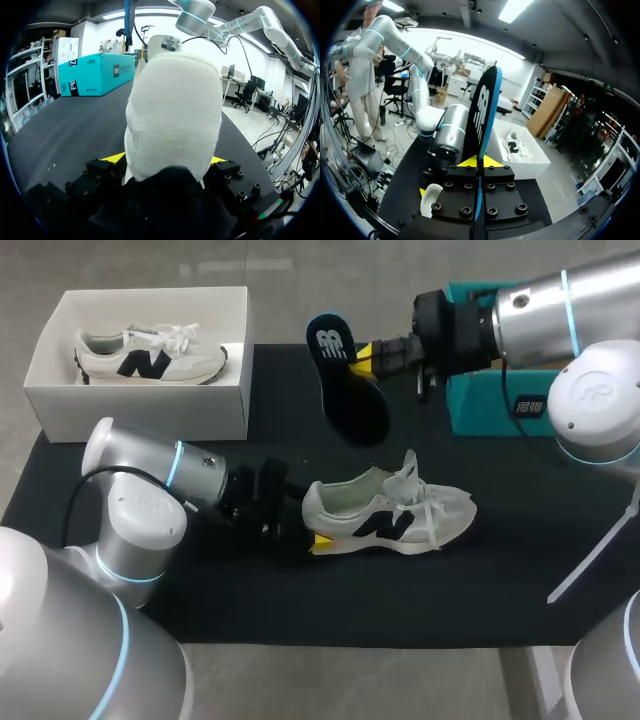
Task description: Take the shoe out of the shoebox, open the shoe tongue, remove and reinsert the insole, then place the shoe into the shoebox
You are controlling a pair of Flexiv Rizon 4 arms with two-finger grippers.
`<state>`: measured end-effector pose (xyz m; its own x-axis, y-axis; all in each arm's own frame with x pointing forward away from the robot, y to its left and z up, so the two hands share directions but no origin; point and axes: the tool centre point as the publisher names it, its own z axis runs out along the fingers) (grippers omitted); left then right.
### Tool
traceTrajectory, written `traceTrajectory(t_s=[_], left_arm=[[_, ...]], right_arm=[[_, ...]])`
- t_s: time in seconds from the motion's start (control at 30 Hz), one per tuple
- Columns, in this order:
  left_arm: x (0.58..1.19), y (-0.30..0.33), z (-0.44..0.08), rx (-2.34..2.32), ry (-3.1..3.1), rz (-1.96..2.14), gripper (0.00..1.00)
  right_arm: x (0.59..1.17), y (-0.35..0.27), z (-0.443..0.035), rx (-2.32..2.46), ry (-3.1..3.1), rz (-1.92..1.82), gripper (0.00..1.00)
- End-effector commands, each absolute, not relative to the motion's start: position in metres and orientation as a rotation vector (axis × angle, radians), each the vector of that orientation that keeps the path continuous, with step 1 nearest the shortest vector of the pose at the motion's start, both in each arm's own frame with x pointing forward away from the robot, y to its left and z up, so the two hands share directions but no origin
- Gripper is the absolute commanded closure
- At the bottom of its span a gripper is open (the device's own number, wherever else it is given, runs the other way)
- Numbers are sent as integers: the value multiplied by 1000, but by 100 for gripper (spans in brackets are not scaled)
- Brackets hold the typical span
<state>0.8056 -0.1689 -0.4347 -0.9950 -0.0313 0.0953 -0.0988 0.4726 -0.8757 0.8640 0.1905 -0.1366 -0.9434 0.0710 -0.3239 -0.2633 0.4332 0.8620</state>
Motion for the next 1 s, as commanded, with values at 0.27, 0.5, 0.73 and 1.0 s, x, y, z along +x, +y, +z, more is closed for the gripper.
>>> traceTrajectory(t_s=[0.27, 0.5, 0.73, 1.0], left_arm=[[805, -169, -437, 119, -2641, 1575, 100], [805, -169, -437, 119, -2641, 1575, 100], [805, -169, -437, 119, -2641, 1575, 100], [805, -169, -437, 119, -2641, 1575, 100]], right_arm=[[833, 197, -86, -18, 2361, 1705, 100], [793, 203, -70, -9, 2467, 1844, 100], [758, 195, -70, 75, 2531, 1872, 100], [719, 183, -72, 247, 2508, 1870, 100]])
